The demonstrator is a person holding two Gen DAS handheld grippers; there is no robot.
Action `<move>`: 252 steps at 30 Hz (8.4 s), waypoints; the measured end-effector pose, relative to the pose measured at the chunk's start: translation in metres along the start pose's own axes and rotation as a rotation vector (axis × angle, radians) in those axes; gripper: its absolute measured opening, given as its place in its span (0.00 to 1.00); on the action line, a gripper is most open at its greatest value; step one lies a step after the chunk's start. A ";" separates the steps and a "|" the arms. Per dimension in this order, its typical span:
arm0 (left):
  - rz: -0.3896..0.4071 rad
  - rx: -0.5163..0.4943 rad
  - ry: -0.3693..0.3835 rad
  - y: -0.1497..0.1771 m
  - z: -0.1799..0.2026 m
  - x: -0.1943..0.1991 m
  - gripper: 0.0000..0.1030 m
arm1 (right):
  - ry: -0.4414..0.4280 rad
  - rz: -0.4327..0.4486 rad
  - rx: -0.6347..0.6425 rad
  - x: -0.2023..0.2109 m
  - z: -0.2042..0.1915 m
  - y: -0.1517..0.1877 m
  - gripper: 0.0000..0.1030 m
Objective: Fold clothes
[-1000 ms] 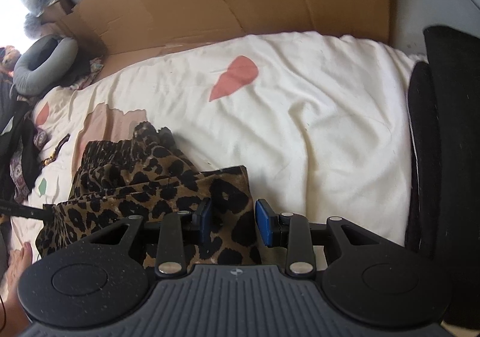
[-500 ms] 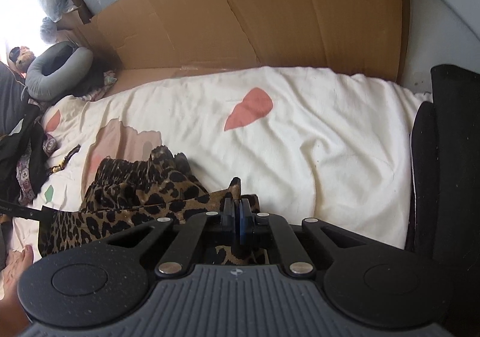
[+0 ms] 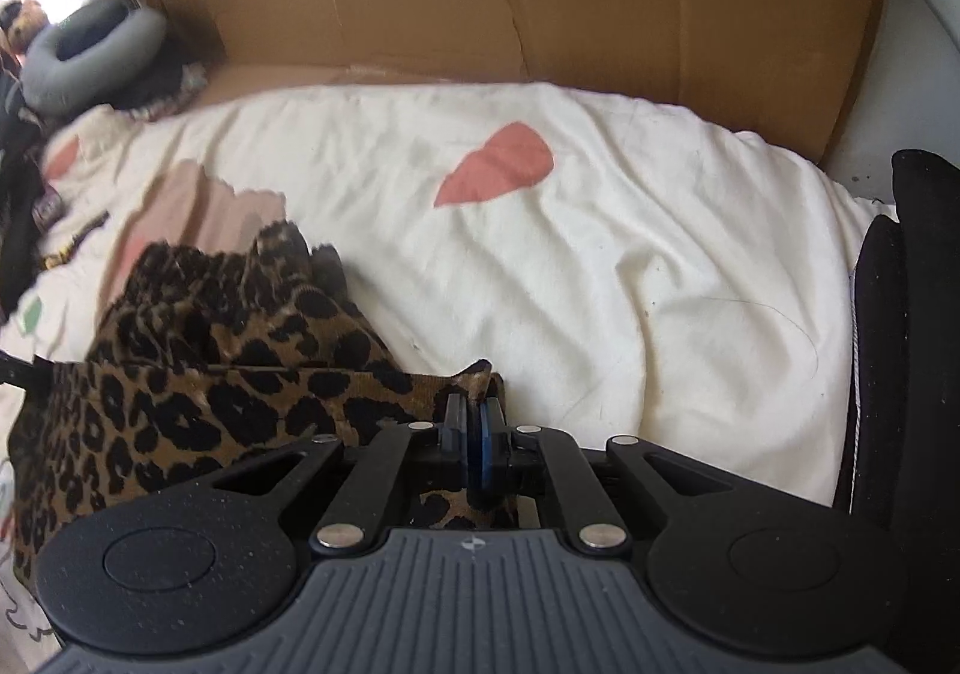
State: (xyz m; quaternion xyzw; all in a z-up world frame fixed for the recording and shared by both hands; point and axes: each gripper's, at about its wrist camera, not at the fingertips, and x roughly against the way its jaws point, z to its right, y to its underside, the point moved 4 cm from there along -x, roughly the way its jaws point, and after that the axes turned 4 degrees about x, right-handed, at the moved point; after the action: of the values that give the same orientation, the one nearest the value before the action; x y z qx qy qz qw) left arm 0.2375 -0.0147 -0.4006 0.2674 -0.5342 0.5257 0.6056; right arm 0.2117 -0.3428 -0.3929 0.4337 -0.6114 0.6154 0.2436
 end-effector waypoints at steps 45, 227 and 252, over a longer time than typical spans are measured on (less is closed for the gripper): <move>0.014 -0.094 -0.071 0.004 0.013 -0.001 0.08 | -0.065 -0.031 0.022 -0.013 -0.009 -0.008 0.10; 0.180 -0.471 0.017 -0.040 0.137 -0.026 0.13 | -0.110 0.097 0.323 -0.001 -0.109 -0.016 0.32; 0.135 -0.456 -0.086 -0.021 0.106 -0.027 0.10 | -0.001 0.027 0.270 0.005 -0.072 0.018 0.24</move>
State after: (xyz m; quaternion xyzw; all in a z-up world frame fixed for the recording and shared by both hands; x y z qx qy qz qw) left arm 0.2218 -0.1242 -0.3908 0.1097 -0.6808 0.4190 0.5907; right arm 0.1770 -0.2771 -0.3895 0.4546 -0.5289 0.6952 0.1741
